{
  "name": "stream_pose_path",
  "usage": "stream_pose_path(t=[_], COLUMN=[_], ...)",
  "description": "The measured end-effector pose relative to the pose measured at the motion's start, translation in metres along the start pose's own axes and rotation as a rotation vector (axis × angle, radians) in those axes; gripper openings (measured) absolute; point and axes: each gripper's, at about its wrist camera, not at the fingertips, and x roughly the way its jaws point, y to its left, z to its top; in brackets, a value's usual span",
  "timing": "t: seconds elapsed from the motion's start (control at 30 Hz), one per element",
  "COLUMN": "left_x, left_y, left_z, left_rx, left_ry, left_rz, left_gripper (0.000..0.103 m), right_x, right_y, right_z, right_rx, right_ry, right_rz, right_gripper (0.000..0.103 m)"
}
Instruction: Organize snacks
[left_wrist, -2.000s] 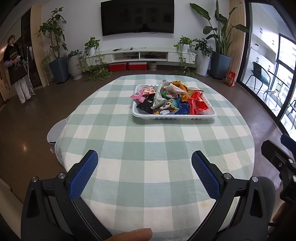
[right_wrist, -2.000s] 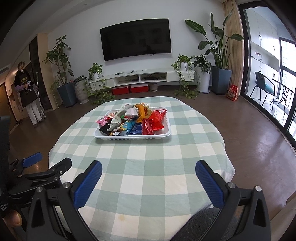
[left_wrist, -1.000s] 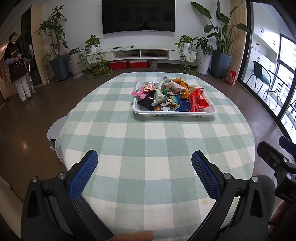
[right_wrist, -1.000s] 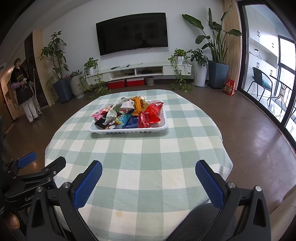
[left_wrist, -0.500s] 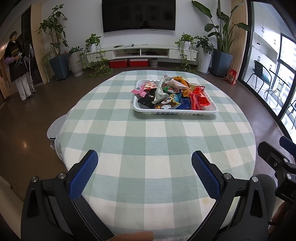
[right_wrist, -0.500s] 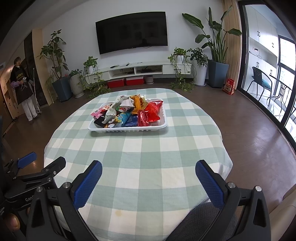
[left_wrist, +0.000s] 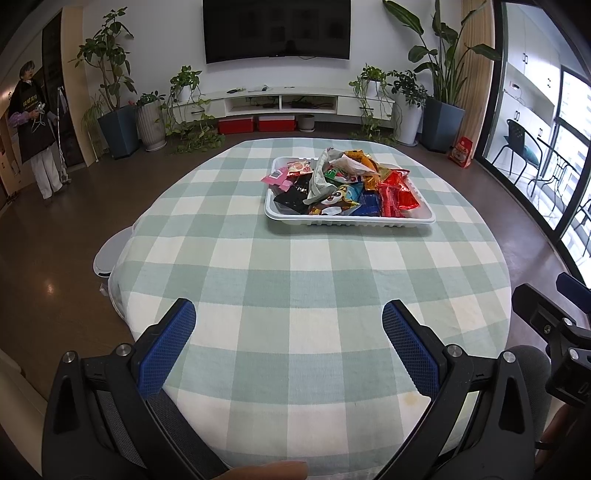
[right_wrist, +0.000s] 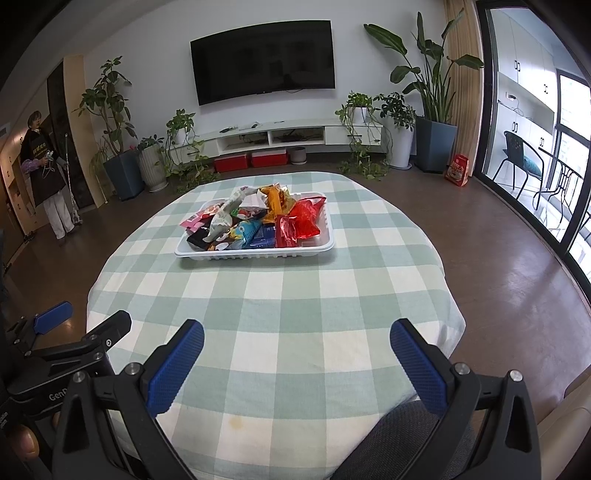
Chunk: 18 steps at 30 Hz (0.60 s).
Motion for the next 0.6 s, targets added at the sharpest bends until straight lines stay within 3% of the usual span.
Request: stream_pose_path(t=[0.6], left_x=[0.0018], left_y=[-0.0002], left_z=[-0.005], left_rx=[0.0], left_ry=[0.006], left_rz=[0.0], left_gripper=[0.103], right_x=[-0.0017], right_y=[0.0002], right_z=[0.0004], right_rx=[0.001], right_ry=[0.004], right_rz=[-0.002], right_gripper=[0.103])
